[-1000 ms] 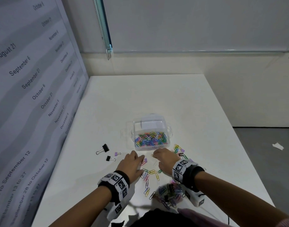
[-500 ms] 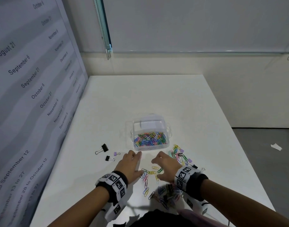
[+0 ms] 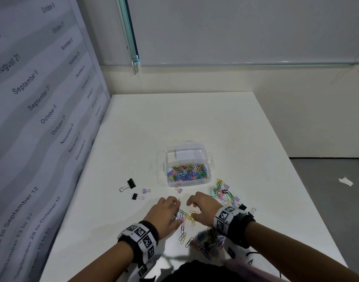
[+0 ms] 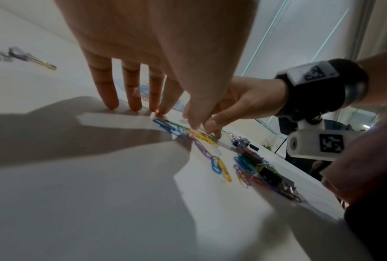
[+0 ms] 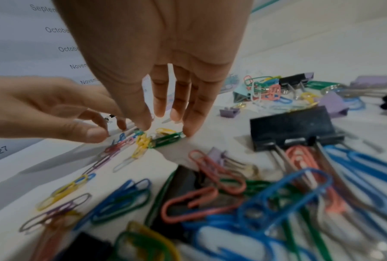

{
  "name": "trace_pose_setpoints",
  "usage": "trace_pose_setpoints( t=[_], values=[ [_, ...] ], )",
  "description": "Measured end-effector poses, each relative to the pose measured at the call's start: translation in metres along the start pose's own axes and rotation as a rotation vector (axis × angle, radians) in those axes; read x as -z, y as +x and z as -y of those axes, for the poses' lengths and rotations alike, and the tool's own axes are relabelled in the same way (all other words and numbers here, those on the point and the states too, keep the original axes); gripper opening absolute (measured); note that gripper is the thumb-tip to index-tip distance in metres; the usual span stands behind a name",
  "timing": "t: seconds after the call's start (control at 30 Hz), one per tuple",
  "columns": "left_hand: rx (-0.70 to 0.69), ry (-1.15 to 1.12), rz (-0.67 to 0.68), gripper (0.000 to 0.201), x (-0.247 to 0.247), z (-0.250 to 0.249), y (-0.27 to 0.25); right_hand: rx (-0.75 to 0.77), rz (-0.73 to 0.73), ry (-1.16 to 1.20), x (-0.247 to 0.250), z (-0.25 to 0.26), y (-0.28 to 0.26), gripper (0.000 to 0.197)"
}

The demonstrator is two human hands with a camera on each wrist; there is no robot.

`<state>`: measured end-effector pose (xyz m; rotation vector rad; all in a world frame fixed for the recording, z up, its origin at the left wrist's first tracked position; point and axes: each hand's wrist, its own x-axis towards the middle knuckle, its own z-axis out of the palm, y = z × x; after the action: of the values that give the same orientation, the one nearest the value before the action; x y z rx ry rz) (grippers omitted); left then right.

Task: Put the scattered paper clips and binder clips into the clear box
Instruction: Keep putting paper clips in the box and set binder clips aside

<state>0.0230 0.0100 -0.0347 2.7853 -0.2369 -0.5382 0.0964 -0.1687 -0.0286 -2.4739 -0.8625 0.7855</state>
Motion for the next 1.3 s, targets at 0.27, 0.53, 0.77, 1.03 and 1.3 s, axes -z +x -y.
trace_pose_setpoints(
  t=[0.27, 0.53, 0.77, 1.03, 1.3],
  values=[
    [-0.052, -0.346, 0.172, 0.094, 0.003, -0.002, -0.01, 0.061, 0.203, -0.038, -0.01, -0.008, -0.002, 0.066],
    [0.0, -0.135, 0.191, 0.098, -0.003, -0.017, -0.006, 0.029, 0.168, -0.023, -0.006, -0.016, -0.009, 0.074],
    [0.052, -0.207, 0.141, 0.06, -0.007, -0.031, 0.011, 0.017, 0.145, 0.002, -0.017, -0.006, -0.008, 0.046],
    [0.078, -0.253, 0.052, 0.047, -0.002, -0.021, 0.016, -0.007, 0.082, -0.015, -0.005, -0.008, -0.006, 0.044],
    [0.113, -0.277, 0.026, 0.052, -0.005, -0.014, 0.015, 0.005, 0.138, -0.018, -0.012, -0.006, -0.005, 0.047]
  ],
)
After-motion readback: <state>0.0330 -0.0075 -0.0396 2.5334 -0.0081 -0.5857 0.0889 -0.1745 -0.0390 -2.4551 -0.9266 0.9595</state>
